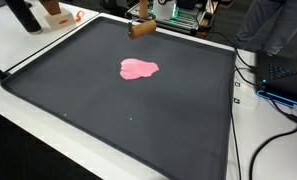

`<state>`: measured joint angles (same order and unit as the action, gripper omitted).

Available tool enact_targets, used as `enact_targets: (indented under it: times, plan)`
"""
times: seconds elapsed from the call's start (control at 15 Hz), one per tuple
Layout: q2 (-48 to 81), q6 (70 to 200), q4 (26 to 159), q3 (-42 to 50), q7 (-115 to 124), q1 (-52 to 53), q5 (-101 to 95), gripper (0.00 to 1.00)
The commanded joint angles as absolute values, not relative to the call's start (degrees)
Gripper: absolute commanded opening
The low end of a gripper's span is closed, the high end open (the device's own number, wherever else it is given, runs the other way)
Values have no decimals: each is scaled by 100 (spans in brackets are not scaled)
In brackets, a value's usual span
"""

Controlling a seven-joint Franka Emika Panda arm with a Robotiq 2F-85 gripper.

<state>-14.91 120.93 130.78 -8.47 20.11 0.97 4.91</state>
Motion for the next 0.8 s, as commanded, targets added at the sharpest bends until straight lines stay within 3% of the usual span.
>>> enact_targets:
  times: [0.0, 0.33, 0.4, 0.47, 0.73]
  plan:
    - [-1628, 11092, 12509, -1163, 2798, 205, -167, 23]
    - [-1537, 10107, 11689, -1419, 2964, 399, -482, 23]
    - [-1565, 10432, 11970, -1323, 2885, 396, -321, 23]
    - [-1565, 10385, 11891, -1336, 2885, 424, -324, 48]
    - [-1492, 10391, 11905, -1306, 2884, 427, -324, 48]
